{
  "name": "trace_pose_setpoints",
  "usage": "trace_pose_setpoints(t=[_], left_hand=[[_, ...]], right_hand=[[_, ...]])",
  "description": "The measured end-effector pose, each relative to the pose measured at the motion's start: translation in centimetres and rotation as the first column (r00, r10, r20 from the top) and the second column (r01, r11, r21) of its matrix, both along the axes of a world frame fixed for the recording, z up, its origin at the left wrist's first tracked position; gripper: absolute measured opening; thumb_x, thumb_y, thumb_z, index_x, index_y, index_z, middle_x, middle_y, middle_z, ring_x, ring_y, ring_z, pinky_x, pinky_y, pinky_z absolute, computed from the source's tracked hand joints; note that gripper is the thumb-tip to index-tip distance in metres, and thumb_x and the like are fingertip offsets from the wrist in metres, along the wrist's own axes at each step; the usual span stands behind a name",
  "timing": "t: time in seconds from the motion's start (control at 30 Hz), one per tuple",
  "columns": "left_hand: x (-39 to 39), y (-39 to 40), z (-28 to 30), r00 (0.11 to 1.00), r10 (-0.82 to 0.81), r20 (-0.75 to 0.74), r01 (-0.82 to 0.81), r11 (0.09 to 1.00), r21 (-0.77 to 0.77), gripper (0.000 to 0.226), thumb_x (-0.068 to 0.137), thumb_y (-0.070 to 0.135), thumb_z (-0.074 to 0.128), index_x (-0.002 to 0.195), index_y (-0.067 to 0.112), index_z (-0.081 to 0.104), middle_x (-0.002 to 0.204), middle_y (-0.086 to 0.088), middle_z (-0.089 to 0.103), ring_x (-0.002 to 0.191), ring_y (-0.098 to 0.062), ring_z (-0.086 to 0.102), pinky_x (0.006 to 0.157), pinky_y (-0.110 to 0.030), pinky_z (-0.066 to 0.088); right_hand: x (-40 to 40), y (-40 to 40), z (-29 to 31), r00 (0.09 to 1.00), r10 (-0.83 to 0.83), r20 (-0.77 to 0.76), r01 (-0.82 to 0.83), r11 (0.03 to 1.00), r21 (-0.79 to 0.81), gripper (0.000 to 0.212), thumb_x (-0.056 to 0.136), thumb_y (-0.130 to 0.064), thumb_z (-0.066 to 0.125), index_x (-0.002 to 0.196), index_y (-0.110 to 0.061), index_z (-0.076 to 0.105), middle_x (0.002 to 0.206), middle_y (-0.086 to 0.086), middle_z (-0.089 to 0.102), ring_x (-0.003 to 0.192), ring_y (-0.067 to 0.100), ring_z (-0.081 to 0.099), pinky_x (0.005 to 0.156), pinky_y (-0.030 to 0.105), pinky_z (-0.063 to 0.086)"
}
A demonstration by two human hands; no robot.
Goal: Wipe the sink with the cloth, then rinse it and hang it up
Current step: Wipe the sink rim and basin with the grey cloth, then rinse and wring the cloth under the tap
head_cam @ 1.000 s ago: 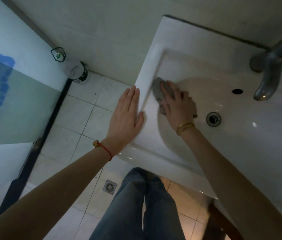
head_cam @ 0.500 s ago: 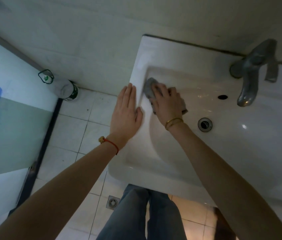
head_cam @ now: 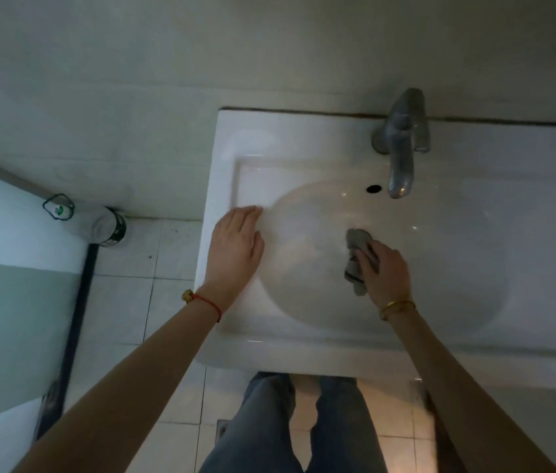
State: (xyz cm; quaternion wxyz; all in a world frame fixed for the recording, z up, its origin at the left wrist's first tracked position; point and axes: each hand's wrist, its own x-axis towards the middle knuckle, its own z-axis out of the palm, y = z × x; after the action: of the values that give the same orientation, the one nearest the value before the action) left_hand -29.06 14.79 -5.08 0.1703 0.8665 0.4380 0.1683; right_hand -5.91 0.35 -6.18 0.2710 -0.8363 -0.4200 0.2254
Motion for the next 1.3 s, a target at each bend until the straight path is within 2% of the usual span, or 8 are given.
trace_pose_setpoints(t=[0.1,0.23,0.33,0.5,0.6,0.7,0.9,1.3], left_hand=[[4.9,-0.6,2.7,0.979,0.060,0.193,-0.019,0.977,-0.210,0.032,0.097,0.016,0.055,0.128,0.010,0.063,0.118,-0.005,0.067,0.101,-0.018,0.063,0.090,-0.029,0.051],[13.7,-0.8,7.1,0.917,0.093,0.387,0.059,0.930,-0.363,0.020,0.097,0.018,0.059,0.113,0.015,0.071,0.099,0.000,0.074,0.082,-0.010,0.066,0.076,-0.013,0.051],[19.7,-0.3,8.9,0.891,0.166,0.423,0.085,0.853,-0.514,0.023,0.098,0.024,0.059,0.114,0.013,0.071,0.103,-0.002,0.075,0.087,-0.014,0.071,0.083,-0.023,0.056],[24.3,0.0,9.5,0.850,0.325,0.413,0.024,0.761,-0.648,0.031,0.094,0.032,0.066,0.091,0.003,0.076,0.080,-0.005,0.077,0.079,-0.019,0.073,0.087,-0.042,0.059],[24.9,-0.2,9.0,0.809,0.374,0.454,0.025,0.749,-0.662,0.028,0.093,0.023,0.068,0.086,-0.003,0.075,0.064,0.011,0.072,0.065,-0.001,0.067,0.078,-0.027,0.058],[25.0,-0.1,8.6,0.781,0.405,0.475,0.031,0.735,-0.678,0.024,0.092,0.020,0.069,0.085,-0.002,0.075,0.070,0.005,0.074,0.067,-0.003,0.068,0.079,-0.027,0.057],[25.2,-0.1,8.4,0.750,0.419,0.513,0.064,0.726,-0.685,0.018,0.091,0.020,0.070,0.082,0.006,0.076,0.076,-0.002,0.075,0.073,-0.011,0.070,0.083,-0.033,0.059],[25.9,1.2,9.7,0.691,0.456,0.561,0.147,0.671,-0.727,0.017,0.095,0.012,0.065,0.086,0.001,0.075,0.072,-0.003,0.074,0.069,-0.009,0.070,0.081,-0.027,0.060]], right_hand=[[3.4,-1.0,2.2,0.951,-0.246,-0.186,0.248,0.969,-0.015,0.020,0.095,-0.021,0.056,0.105,-0.006,0.064,0.091,0.008,0.063,0.082,0.021,0.056,0.075,0.027,0.041],[7.2,-0.6,3.1,0.821,-0.332,-0.463,0.353,0.935,-0.044,0.014,0.094,-0.026,0.058,0.099,-0.013,0.062,0.094,0.006,0.064,0.091,0.025,0.061,0.077,0.027,0.045],[8.8,0.4,3.5,0.744,-0.323,-0.584,0.358,0.932,-0.060,0.023,0.091,-0.028,0.064,0.104,-0.010,0.064,0.094,0.004,0.066,0.082,0.012,0.062,0.065,0.015,0.050],[10.6,2.0,2.7,0.786,-0.229,-0.575,0.261,0.965,-0.028,0.029,0.089,-0.017,0.064,0.116,-0.006,0.063,0.105,0.003,0.065,0.091,0.012,0.059,0.062,-0.003,0.042],[11.2,2.6,2.2,0.772,-0.199,-0.604,0.244,0.970,-0.007,0.027,0.088,-0.013,0.064,0.114,-0.006,0.064,0.105,0.005,0.066,0.089,0.012,0.061,0.066,0.001,0.045],[11.2,3.1,2.0,0.744,-0.174,-0.645,0.231,0.973,0.005,0.025,0.089,-0.013,0.062,0.113,-0.007,0.064,0.103,0.004,0.066,0.084,0.008,0.061,0.067,0.005,0.047],[11.2,3.8,1.0,0.745,-0.164,-0.647,0.218,0.976,0.004,0.014,0.088,-0.016,0.062,0.101,-0.012,0.067,0.096,0.005,0.070,0.096,0.025,0.066,0.088,0.038,0.053],[10.7,4.5,0.1,0.770,-0.133,-0.624,0.188,0.982,0.023,0.014,0.089,-0.013,0.059,0.092,0.000,0.066,0.085,0.014,0.064,0.080,0.018,0.056,0.074,0.031,0.046]])
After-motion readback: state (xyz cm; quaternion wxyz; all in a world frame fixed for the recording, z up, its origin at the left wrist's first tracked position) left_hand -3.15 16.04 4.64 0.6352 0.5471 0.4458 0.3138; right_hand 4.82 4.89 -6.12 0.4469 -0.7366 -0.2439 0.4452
